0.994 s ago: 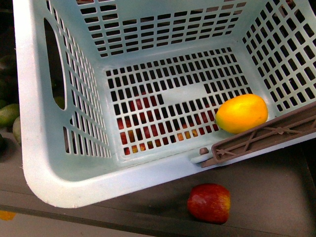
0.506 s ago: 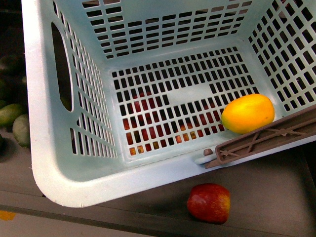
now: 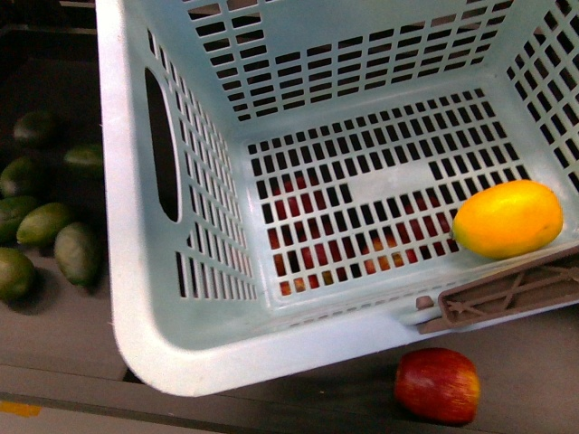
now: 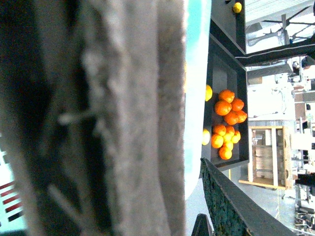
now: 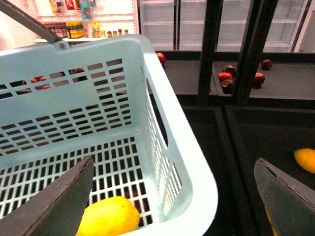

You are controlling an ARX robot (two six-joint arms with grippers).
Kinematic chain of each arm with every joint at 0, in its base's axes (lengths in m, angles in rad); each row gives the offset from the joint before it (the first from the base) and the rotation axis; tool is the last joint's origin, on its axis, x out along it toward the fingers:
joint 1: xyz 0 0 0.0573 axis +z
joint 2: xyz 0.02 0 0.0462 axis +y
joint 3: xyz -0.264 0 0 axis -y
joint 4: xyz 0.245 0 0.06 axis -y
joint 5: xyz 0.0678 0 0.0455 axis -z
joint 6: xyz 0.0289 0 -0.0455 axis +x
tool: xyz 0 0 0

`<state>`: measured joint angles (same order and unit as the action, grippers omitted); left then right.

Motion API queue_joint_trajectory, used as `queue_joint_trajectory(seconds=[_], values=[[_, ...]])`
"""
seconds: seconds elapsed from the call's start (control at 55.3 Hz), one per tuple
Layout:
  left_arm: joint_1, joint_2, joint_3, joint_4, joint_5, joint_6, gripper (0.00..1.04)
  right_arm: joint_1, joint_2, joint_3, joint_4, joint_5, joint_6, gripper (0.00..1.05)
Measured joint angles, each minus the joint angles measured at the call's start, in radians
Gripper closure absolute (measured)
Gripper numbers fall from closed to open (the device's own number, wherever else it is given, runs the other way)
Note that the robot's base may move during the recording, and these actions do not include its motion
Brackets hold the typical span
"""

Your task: Pick lemon and mango into basket

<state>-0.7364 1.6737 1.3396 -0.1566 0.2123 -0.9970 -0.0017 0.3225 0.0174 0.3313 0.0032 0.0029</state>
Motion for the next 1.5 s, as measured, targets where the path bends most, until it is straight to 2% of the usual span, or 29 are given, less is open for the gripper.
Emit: queue_joint_trajectory(seconds=[0.434,1.5], values=[[0.014,0.000,0.000,0.002,-0.035,0.010,0.77,0.000,-0.002,0.000,-0.002,-0.004,0.000,0.09],[0.013,-0.002,-0.001,0.002,-0.023,0.010,0.77,0.001,-0.003,0.000,-0.005,-0.002,0.000,0.09]])
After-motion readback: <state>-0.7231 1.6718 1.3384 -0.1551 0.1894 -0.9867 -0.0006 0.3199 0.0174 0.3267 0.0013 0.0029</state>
